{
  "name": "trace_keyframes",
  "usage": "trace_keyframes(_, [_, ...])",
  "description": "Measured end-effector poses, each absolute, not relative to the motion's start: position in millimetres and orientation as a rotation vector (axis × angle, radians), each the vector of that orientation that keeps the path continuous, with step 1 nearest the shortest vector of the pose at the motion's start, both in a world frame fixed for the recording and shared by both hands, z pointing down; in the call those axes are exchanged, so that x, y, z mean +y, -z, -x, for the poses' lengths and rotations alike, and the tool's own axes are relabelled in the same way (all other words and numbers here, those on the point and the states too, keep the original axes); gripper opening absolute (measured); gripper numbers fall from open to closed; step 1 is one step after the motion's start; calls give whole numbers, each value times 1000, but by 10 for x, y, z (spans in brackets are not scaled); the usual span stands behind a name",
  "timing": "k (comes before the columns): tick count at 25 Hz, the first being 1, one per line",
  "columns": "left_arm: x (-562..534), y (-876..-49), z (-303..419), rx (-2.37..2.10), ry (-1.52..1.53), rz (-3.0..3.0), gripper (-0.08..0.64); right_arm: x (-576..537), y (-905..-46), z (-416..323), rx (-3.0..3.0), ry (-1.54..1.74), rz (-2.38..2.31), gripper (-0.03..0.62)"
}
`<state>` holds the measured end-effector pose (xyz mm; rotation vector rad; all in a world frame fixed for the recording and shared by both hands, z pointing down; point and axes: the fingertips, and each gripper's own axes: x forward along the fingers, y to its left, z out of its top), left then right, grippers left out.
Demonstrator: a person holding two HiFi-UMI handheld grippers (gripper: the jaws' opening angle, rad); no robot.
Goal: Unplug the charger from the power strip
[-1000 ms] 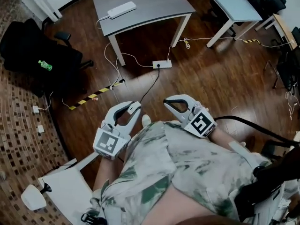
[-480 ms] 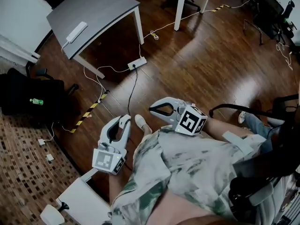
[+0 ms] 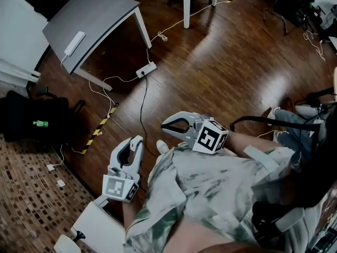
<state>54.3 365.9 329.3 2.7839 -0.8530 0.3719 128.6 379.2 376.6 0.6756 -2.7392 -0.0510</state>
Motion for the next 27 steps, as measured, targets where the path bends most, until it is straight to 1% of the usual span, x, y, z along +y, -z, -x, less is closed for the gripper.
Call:
trace_keyframes(8, [3420,-3187,-324,-810,-362,-2825,104,3544,-3642,-1033,-2722,61,-732,3])
trace_keyframes(21, [3007,-3319,275,-817,-347,-2809,104,3130,-3713,-393,-2725,51,-691,3])
trace_keyframes(27, [2815,-3421,676,-844,-367,-2774,104,2954,-3827,-129,-2711,-4,-702,3])
